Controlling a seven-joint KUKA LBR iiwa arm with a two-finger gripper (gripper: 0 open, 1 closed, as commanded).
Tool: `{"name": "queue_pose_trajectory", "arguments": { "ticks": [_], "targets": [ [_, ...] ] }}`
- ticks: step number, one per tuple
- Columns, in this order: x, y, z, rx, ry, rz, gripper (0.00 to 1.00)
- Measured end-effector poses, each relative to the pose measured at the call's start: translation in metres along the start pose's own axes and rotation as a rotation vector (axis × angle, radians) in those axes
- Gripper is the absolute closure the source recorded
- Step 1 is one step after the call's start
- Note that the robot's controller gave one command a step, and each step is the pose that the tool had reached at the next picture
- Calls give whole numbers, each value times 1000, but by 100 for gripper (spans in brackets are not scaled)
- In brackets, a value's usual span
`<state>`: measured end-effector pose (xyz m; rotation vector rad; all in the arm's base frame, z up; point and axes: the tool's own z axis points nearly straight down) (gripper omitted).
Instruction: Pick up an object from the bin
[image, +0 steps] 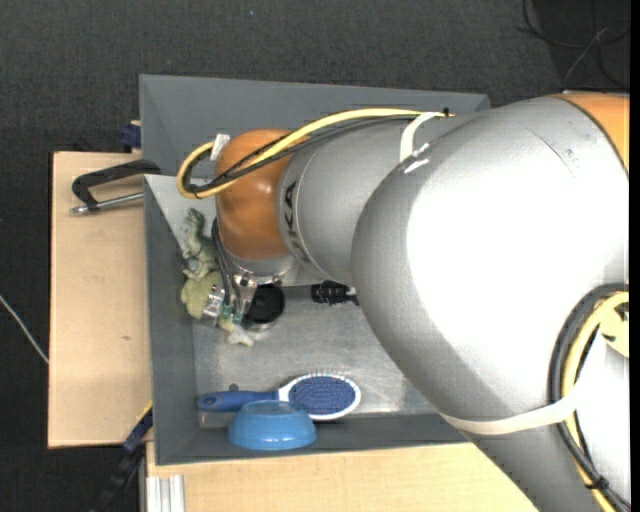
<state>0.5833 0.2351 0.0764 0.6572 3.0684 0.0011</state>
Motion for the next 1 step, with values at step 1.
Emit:
{"name": "queue_pose_trajectory", "arguments": {
  "ticks": [1],
  "targets": [
    [-1, 2, -49, -4, -1, -3, 100]
  ]
}}
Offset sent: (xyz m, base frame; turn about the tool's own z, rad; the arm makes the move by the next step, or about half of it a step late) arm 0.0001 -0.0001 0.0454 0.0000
